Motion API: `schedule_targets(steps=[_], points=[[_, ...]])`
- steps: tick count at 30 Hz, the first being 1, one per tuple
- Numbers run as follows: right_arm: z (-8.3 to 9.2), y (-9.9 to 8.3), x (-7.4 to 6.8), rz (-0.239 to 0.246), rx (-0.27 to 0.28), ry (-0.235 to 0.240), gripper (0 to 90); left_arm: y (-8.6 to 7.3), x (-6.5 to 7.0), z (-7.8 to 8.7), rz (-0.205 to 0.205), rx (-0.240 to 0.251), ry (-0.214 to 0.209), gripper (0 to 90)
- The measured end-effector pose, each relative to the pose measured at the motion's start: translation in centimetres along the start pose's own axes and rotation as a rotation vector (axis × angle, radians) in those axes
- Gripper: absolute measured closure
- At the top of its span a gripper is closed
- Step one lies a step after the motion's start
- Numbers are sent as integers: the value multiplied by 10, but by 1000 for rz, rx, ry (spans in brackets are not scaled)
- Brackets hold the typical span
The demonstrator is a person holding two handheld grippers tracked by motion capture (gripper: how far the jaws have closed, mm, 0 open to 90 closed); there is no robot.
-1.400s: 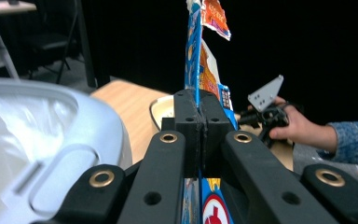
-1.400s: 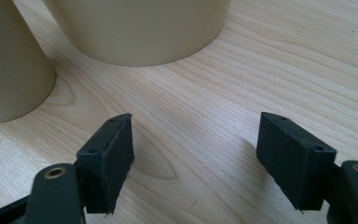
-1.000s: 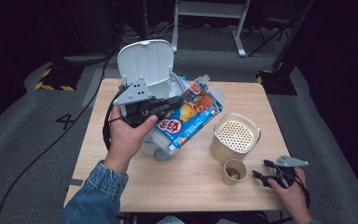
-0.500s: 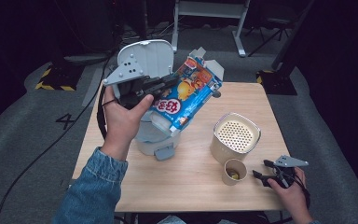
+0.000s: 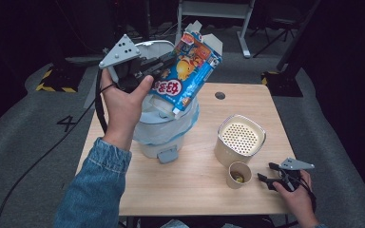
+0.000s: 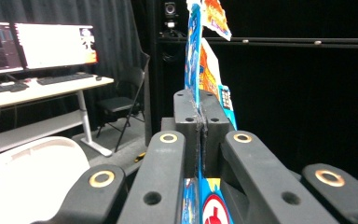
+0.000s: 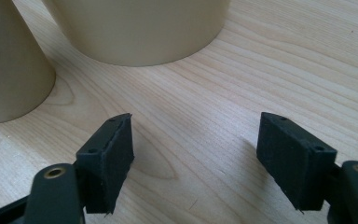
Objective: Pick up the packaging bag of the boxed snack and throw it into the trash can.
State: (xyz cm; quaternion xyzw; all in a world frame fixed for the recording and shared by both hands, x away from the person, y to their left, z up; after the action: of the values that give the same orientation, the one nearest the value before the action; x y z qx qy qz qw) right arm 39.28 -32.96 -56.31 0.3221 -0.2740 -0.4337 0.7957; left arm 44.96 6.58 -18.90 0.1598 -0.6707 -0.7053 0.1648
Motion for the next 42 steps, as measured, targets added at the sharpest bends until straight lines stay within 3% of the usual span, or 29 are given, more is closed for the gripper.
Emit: schedule_targets(steps=[3,9,16,22,29,42], points=[[0,0,0,0,0,0,273,1,-5,-1,-12,-14,20,885],[0,0,0,0,0,0,273,3,-22,-4,-6,12,64,886],[0,0,0,0,0,0,273,-4,-40,-5,-26,30,117,885],[0,0,0,0,0,0,273,-15,-54,-2,-1,32,157,884],[0,0,0,0,0,0,273,-30,-67,-3,26,24,183,883],[0,0,0,0,0,0,273,-51,-70,-17,51,-37,174,879]])
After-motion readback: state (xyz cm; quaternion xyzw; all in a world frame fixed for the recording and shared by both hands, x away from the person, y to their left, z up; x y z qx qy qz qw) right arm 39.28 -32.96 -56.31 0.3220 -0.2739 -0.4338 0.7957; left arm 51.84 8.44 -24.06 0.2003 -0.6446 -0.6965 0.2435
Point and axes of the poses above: each handheld gripper's, and its own axes: z roughly backward along the jaws, y roughly out of its top, x roughly to its right, the point moved 9 cm from there along -z, roughly forward along the jaws, and after that the axes turned 13 degrees about -y, right-handed, at the moved point
